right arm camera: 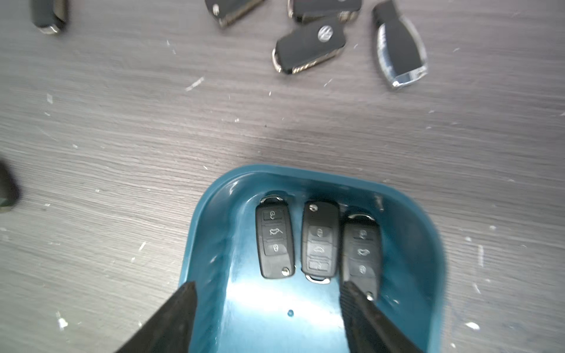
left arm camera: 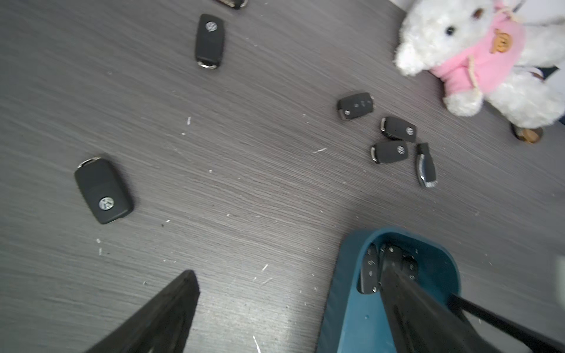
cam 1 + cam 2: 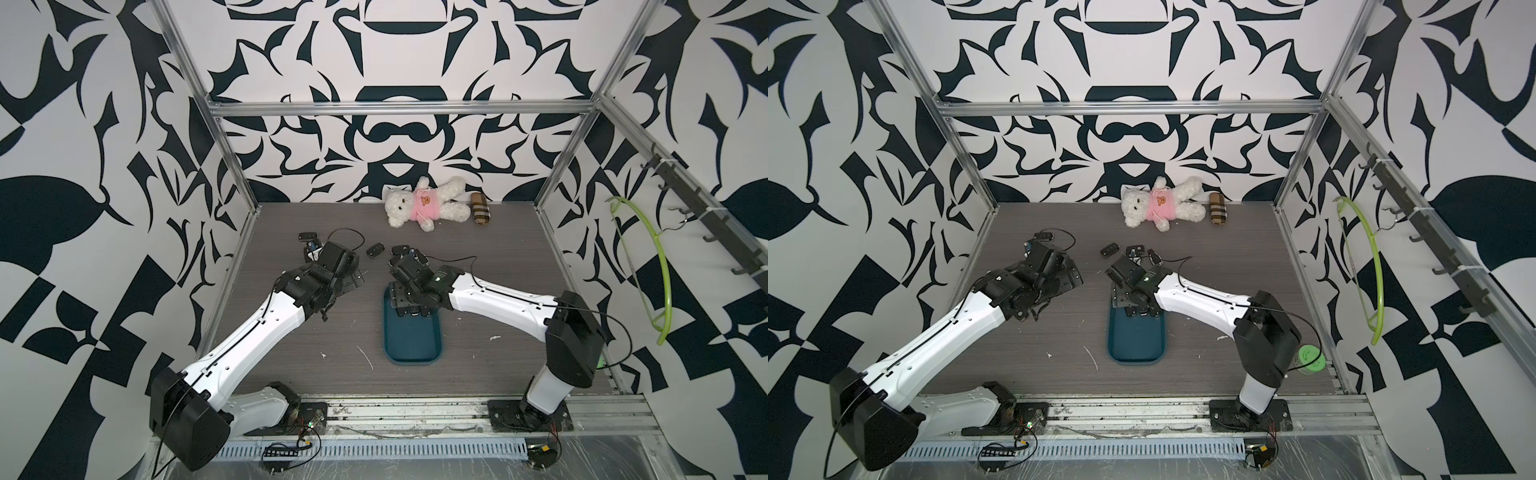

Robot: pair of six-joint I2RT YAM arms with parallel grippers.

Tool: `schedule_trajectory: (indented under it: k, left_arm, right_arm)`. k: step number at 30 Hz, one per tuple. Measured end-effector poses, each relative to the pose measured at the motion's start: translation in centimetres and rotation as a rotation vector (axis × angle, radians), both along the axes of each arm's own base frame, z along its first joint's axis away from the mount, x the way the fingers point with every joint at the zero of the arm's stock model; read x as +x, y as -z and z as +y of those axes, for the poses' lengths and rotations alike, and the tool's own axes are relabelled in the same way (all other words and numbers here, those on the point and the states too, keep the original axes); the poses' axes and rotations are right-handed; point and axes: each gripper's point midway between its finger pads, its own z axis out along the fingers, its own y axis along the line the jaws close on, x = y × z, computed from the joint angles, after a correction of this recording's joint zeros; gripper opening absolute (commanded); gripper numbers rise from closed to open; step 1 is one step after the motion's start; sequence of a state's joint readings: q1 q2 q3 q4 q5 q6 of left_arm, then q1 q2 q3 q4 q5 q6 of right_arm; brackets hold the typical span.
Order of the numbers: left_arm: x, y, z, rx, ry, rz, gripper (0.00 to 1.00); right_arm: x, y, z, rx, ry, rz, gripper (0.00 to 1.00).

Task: Place the car key into the storage box
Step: Place the car key in the storage box, then pick up the car key from the center of the board.

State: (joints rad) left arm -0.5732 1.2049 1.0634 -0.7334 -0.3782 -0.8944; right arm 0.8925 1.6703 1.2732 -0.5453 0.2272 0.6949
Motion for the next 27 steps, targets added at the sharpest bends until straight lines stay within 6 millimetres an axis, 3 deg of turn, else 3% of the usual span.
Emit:
schedule_trajectory:
  k: [1,8,16,19,27]
  left_arm:
    - [0.1,0.3,0.5,-0.001,-0.017,0.009,0.99]
    - [0.0,3.6,4.5,0.013,-0.143,0.104,0.98]
    - [-1.1,9.3,9.2,0.055,-0.284,0.288,0.86]
    - [-1.7,11.3,10.8,0.076,-0.325,0.361,0.77]
    - [-1.6,14.6,13.8,0.065,-0.384,0.447,0.67]
  right_arm:
    - [0.0,-0.4,-0.2,0.004,-0.001,-0.01,1.0]
    - [0.2,-2.3,-1.0,0.048,-0.031,-0.076,1.0]
    - [0.6,-3.1,-0.2,0.098,-0.079,-0.094,1.0]
    - [0.6,-3.2,0.0,0.108,-0.093,-0.093,1.0]
    - [0.9,-3.6,0.5,0.149,-0.125,-0.087,1.0]
